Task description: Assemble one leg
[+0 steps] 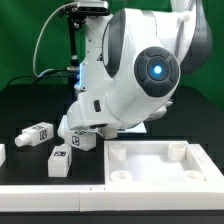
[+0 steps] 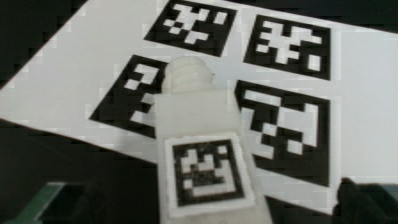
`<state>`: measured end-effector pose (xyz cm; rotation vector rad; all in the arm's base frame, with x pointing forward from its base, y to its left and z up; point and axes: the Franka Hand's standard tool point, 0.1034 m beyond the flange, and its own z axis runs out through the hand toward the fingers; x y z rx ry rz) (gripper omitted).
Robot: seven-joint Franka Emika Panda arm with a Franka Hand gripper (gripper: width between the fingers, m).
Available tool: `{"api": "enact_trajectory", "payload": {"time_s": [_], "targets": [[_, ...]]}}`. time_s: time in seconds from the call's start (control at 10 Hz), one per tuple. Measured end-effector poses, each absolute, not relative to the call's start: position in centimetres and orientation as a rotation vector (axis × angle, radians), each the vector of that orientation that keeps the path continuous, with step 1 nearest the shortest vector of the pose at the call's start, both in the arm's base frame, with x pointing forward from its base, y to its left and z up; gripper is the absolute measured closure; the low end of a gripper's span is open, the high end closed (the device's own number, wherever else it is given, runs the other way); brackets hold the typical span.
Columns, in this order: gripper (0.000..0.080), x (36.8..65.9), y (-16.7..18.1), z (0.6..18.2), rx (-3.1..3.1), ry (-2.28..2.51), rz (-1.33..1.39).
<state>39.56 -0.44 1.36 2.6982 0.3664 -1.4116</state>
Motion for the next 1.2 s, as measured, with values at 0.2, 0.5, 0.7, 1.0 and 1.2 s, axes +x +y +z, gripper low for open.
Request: {"api": "enact_trajectory", "payload": {"time_s": [0.2, 0.5, 0.7, 1.0, 1.2], "targets": [[0.0151, 39.4, -0.3, 1.2, 2.692, 0.367, -1.417], [0.0418, 39.4, -0.3, 1.2, 2.692, 0.367, -1.418], [0.0517, 39.4, -0.3, 1.2, 2.692, 0.367, -1.418], [0.0515, 42.3, 3.0, 5.1, 2.688, 0.366, -1.492], [0.0515, 47.4, 5.1, 8.5, 2.751, 0.305, -1.447]]}}
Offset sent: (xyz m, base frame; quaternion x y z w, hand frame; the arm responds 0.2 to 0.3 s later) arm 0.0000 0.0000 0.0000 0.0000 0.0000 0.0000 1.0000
